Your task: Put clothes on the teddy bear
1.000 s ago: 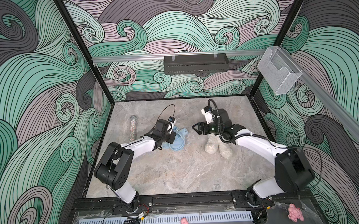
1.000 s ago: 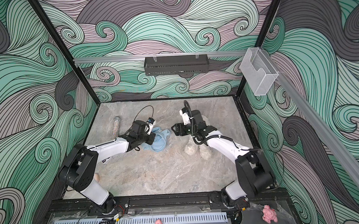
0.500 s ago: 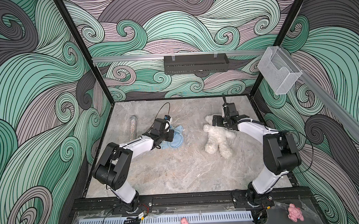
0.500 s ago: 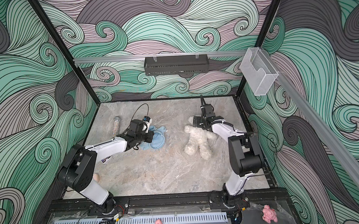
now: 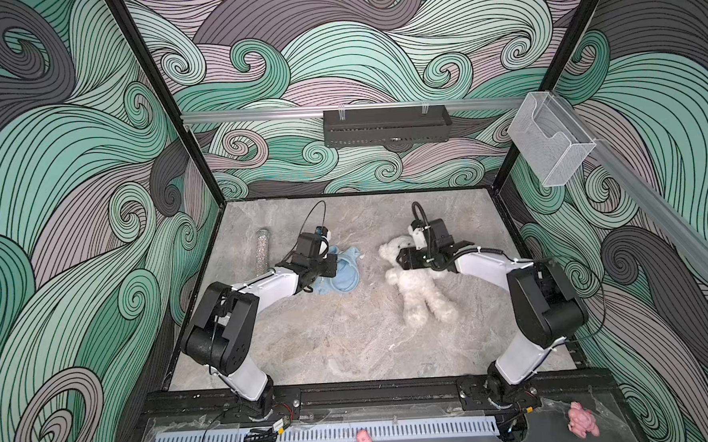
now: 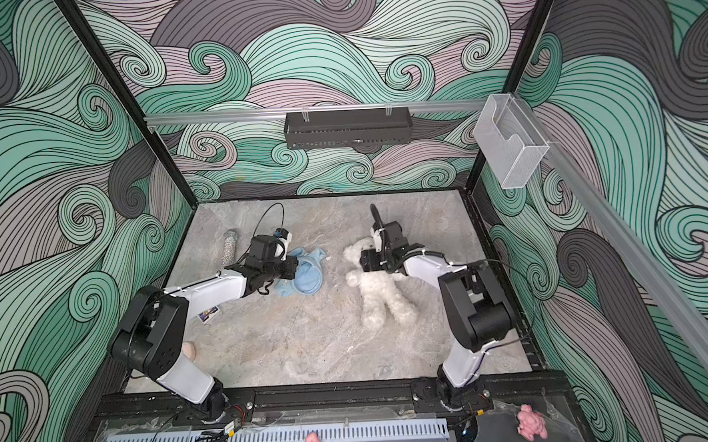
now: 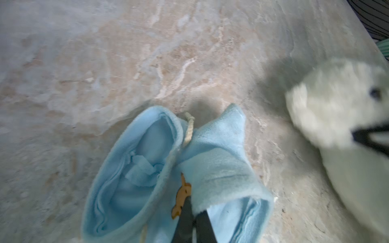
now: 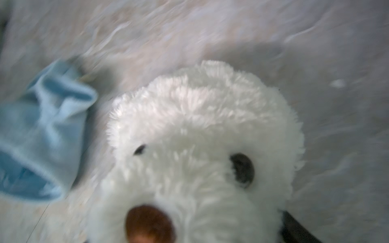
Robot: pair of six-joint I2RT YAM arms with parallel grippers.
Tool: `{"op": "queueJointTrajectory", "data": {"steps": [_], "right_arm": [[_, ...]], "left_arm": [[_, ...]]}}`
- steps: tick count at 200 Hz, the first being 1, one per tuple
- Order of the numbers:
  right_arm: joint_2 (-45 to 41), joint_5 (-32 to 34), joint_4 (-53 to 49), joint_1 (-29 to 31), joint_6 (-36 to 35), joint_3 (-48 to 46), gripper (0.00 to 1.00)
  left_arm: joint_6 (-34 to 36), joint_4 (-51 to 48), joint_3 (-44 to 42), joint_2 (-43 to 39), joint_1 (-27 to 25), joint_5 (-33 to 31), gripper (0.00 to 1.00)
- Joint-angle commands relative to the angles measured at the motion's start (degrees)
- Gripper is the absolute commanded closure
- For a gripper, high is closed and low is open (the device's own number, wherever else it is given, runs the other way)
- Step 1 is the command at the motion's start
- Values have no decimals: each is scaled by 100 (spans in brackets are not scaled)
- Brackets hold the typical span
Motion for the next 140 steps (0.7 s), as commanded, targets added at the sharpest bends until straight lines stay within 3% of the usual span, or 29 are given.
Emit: {"op": "queueJointTrajectory", "data": {"steps": [1, 15, 56, 85, 120, 140], "right_arm": [[-639, -363, -425, 303, -636, -280, 6], [-988, -161, -443, 306, -621, -400, 1], [-1316, 45, -368, 497, -487, -534, 1], [-1086, 441, -274, 816, -710, -498, 1], [-337, 120, 409, 900, -707, -373, 1], [-19, 62, 1023, 926, -656, -472, 19]], "left_arm": [[-154, -43, -74, -159, 143, -97, 100], [-149, -45, -75, -171, 160, -97, 100], [-179, -19, -93, -170, 161, -16, 100], [-189, -10, -91, -168, 161, 44, 100], [-218, -5, -112, -189, 165, 155, 100], [-253, -12, -149, -215, 161, 221, 100]]}}
